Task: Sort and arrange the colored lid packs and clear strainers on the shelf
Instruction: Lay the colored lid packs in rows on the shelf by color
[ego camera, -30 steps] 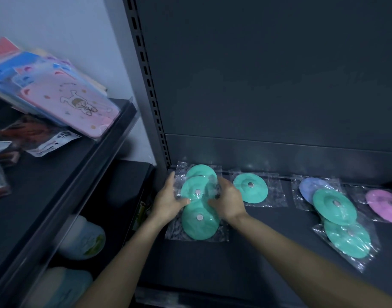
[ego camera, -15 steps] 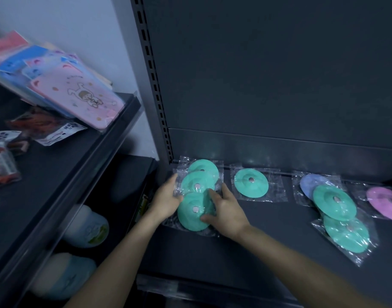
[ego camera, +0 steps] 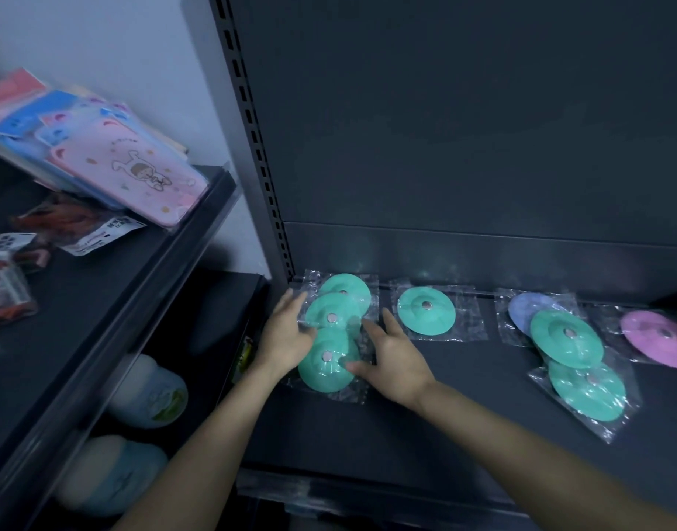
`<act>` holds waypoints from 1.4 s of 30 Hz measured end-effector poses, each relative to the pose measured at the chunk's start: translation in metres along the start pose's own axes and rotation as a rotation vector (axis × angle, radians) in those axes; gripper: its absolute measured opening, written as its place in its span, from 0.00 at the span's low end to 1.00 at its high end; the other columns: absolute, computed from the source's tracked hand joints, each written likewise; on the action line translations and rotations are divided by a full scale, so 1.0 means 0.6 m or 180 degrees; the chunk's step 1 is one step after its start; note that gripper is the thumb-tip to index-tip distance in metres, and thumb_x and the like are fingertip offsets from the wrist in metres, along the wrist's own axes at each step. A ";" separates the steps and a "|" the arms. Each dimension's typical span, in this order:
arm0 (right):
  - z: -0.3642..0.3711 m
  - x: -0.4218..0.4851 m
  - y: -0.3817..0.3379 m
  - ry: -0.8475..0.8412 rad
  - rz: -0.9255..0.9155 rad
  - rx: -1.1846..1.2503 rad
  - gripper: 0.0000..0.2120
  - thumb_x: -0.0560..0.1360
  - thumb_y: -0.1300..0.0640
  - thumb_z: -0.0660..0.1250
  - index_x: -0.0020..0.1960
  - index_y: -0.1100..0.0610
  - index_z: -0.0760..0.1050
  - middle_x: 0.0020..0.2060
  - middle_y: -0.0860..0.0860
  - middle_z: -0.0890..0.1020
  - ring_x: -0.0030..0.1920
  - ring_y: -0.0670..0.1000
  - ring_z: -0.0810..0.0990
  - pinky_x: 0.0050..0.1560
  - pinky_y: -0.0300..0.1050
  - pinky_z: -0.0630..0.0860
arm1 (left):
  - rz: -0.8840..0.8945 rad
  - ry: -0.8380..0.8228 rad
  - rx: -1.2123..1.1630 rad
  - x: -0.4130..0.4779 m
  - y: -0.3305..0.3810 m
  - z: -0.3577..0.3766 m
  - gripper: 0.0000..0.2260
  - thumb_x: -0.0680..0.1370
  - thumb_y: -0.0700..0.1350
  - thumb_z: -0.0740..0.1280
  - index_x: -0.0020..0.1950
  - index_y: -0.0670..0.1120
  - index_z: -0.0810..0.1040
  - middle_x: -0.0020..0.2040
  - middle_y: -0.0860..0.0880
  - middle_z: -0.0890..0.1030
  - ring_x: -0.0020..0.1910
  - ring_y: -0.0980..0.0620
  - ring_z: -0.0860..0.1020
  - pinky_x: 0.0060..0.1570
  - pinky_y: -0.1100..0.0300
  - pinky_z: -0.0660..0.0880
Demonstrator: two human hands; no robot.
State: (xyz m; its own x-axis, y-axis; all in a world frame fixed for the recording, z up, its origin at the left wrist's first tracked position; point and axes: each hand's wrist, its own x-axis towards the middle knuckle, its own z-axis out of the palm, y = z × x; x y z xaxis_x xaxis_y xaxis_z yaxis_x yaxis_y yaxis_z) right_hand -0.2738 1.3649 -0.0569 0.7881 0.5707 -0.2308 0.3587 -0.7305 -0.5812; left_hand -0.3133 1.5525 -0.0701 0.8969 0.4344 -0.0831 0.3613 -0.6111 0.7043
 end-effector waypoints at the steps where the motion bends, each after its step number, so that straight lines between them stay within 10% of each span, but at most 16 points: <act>1: -0.006 -0.003 0.004 0.0028 -0.0004 -0.0014 0.39 0.73 0.44 0.69 0.77 0.50 0.53 0.77 0.55 0.45 0.77 0.54 0.53 0.70 0.46 0.62 | 0.0144 0.0043 0.0140 -0.004 0.002 0.001 0.27 0.74 0.36 0.66 0.73 0.46 0.67 0.76 0.46 0.60 0.75 0.50 0.58 0.71 0.63 0.55; 17: -0.159 -0.122 0.176 0.0920 0.0429 -0.0363 0.15 0.73 0.59 0.66 0.58 0.61 0.75 0.57 0.58 0.76 0.60 0.60 0.73 0.60 0.44 0.69 | 0.1297 -0.0381 0.0262 -0.046 0.182 0.129 0.18 0.75 0.47 0.69 0.65 0.46 0.75 0.61 0.49 0.76 0.60 0.51 0.74 0.60 0.62 0.68; 24: -0.214 -0.166 0.282 0.1245 0.1172 -0.0379 0.22 0.75 0.56 0.67 0.66 0.63 0.71 0.65 0.62 0.72 0.66 0.61 0.69 0.68 0.47 0.63 | 0.1287 -0.0820 0.0037 -0.047 0.263 0.210 0.17 0.75 0.47 0.69 0.63 0.45 0.76 0.60 0.49 0.77 0.60 0.53 0.75 0.60 0.62 0.69; 31: -0.237 -0.202 0.358 0.1365 0.1786 0.0597 0.28 0.69 0.58 0.71 0.67 0.58 0.68 0.55 0.58 0.77 0.56 0.59 0.75 0.49 0.43 0.70 | 0.1457 -0.0876 0.0055 -0.044 0.328 0.282 0.12 0.75 0.43 0.69 0.58 0.43 0.79 0.56 0.47 0.79 0.56 0.50 0.77 0.57 0.59 0.72; 38: -0.246 -0.198 0.409 0.1211 0.1843 0.0661 0.04 0.68 0.62 0.65 0.39 0.62 0.76 0.29 0.52 0.77 0.31 0.52 0.71 0.31 0.42 0.66 | 0.1426 -0.1152 0.0520 -0.018 0.378 0.332 0.21 0.76 0.48 0.68 0.67 0.43 0.72 0.71 0.47 0.67 0.69 0.50 0.67 0.63 0.64 0.62; 42: -0.251 -0.204 0.424 0.1223 0.1663 0.0915 0.11 0.69 0.64 0.63 0.28 0.58 0.69 0.24 0.51 0.73 0.29 0.49 0.66 0.30 0.40 0.66 | 0.1272 -0.1560 0.0669 0.005 0.401 0.355 0.31 0.74 0.55 0.68 0.73 0.48 0.63 0.77 0.46 0.56 0.76 0.51 0.54 0.71 0.57 0.57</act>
State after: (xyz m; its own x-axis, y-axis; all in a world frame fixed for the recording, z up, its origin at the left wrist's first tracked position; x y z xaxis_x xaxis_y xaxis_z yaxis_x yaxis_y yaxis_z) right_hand -0.2040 1.0526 -0.0589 0.9607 -0.0388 -0.2748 -0.2190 -0.7144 -0.6646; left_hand -0.1692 1.2659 -0.0513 0.9664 -0.1732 -0.1900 -0.0256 -0.8002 0.5992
